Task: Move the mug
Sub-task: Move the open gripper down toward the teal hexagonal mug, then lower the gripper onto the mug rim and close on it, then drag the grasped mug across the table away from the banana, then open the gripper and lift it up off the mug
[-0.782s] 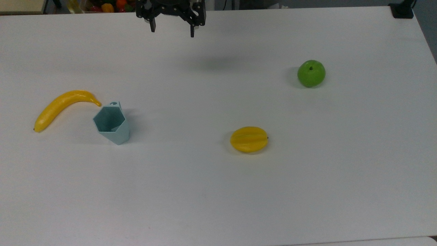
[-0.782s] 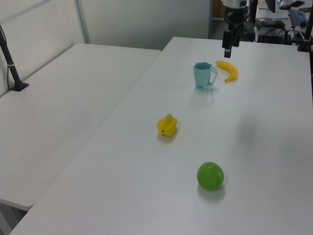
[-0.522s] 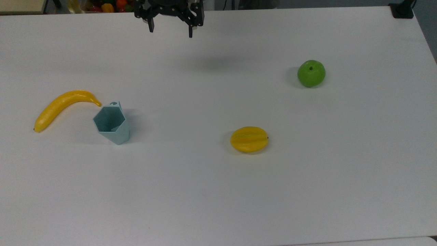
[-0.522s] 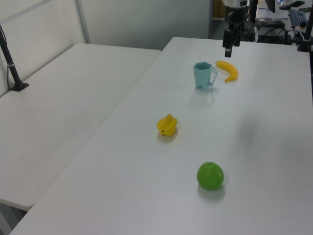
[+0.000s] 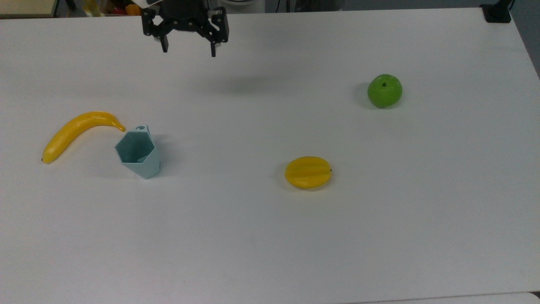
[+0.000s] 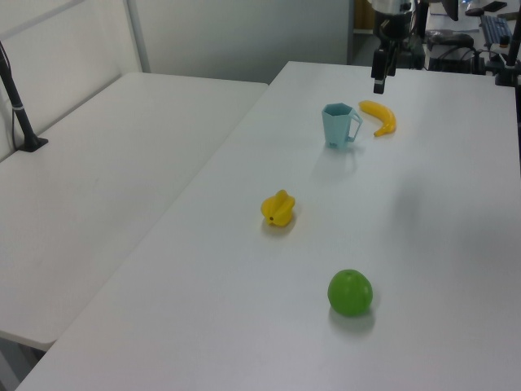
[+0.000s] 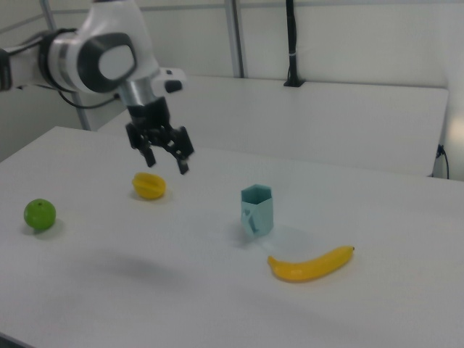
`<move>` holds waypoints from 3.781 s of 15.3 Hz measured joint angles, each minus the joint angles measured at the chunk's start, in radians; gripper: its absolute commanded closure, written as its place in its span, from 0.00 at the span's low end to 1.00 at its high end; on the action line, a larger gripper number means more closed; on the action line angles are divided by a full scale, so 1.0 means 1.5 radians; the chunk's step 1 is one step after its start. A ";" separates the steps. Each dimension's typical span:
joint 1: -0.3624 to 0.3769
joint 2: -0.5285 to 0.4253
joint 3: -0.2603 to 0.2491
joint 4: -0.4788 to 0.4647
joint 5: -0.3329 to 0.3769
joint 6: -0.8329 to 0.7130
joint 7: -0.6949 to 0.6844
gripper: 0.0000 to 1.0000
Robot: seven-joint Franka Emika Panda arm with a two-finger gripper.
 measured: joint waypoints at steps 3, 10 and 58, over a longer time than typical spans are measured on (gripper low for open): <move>-0.044 0.033 -0.001 -0.035 0.000 0.086 -0.041 0.00; -0.098 0.134 -0.002 -0.063 -0.043 0.243 -0.062 0.09; 0.056 -0.041 0.010 -0.001 -0.025 -0.106 0.102 0.00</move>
